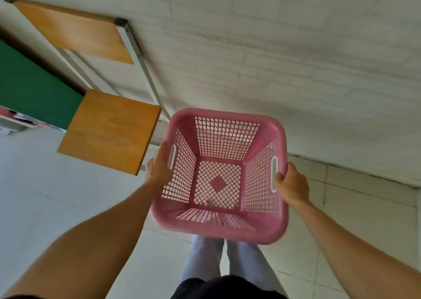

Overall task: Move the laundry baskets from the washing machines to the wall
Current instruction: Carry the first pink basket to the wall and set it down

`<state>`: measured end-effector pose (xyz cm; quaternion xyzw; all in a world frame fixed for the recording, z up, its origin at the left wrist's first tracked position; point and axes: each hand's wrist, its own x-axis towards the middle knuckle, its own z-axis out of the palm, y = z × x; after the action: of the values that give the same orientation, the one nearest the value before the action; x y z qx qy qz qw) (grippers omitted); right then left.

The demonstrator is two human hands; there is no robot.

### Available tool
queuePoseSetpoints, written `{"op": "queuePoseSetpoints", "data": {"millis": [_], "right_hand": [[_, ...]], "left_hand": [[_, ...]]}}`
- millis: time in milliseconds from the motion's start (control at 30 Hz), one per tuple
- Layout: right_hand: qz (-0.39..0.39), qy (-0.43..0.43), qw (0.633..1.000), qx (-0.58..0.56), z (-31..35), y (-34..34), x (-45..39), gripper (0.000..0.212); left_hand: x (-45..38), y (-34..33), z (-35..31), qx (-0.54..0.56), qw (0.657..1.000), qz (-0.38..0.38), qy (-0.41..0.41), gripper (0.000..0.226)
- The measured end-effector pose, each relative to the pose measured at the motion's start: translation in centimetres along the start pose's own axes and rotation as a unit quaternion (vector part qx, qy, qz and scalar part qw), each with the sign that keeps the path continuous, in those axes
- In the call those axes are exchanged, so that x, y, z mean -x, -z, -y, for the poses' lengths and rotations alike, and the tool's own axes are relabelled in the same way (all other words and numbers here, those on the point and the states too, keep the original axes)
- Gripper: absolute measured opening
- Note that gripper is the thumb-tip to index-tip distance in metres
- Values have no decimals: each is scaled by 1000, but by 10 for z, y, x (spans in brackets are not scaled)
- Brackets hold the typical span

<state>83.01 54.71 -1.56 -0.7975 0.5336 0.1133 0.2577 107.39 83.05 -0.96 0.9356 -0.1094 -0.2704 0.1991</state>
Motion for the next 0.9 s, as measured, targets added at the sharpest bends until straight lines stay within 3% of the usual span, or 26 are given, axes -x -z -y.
{"op": "queuePoseSetpoints", "data": {"millis": [100,233,367,600,900], "right_hand": [[-2,-3,1000,-6,12,-20,-18,24],[4,-11,1000,-22,21,-52,-51,22],[13,-29,999,-22,21,-88,-83,20],[-22,-21,999,-40,15,-142,-117,40],[-23,-50,997,-47,-6,-174,-139,45]], "left_hand": [[-36,-6,12,-3,1000,-9,13,83],[-77,-25,25,-5,998,-2,58,51],[-116,-51,43,-25,996,13,88,36],[-175,-103,55,20,993,2,116,48],[-205,-137,48,14,997,-24,75,32]]}}
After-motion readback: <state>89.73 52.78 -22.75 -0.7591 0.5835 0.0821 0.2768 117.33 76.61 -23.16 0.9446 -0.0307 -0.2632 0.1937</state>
